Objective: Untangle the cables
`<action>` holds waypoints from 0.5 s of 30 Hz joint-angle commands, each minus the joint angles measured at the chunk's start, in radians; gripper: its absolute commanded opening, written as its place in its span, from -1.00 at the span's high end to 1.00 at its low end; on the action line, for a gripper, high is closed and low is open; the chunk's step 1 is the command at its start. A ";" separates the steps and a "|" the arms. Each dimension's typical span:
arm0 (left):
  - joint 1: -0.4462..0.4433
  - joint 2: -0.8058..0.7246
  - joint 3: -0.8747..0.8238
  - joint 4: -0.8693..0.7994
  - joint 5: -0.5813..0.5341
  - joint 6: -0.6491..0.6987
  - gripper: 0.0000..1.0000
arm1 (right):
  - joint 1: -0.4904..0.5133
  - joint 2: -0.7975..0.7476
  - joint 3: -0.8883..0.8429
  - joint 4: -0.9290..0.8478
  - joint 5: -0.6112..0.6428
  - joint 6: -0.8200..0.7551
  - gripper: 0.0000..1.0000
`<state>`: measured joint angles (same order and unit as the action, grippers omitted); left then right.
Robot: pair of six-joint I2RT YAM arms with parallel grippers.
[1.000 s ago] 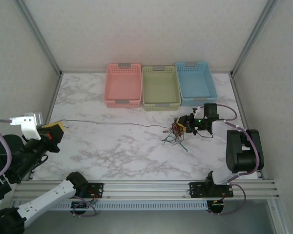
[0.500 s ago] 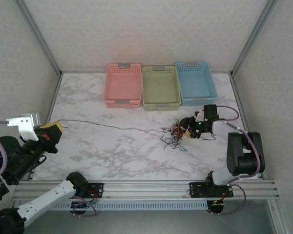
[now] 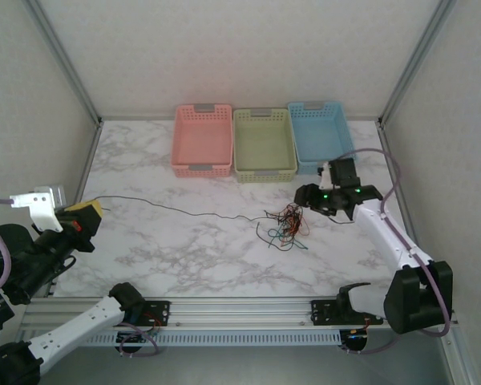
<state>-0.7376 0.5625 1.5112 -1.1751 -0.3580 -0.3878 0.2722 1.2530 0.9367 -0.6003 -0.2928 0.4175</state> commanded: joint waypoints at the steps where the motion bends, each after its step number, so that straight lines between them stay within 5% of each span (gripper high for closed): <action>1: 0.007 0.013 0.000 0.011 -0.017 0.018 1.00 | 0.097 0.066 0.060 -0.116 0.157 -0.062 -0.08; 7: 0.007 0.014 -0.005 0.005 -0.018 0.015 1.00 | 0.163 0.189 0.089 -0.138 0.327 -0.077 -0.09; 15: 0.007 0.018 -0.019 -0.004 -0.032 0.013 1.00 | 0.191 0.331 0.099 -0.111 0.326 -0.096 0.10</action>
<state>-0.7376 0.5663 1.5005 -1.1748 -0.3695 -0.3882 0.4511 1.5524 1.0046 -0.6975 -0.0048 0.3405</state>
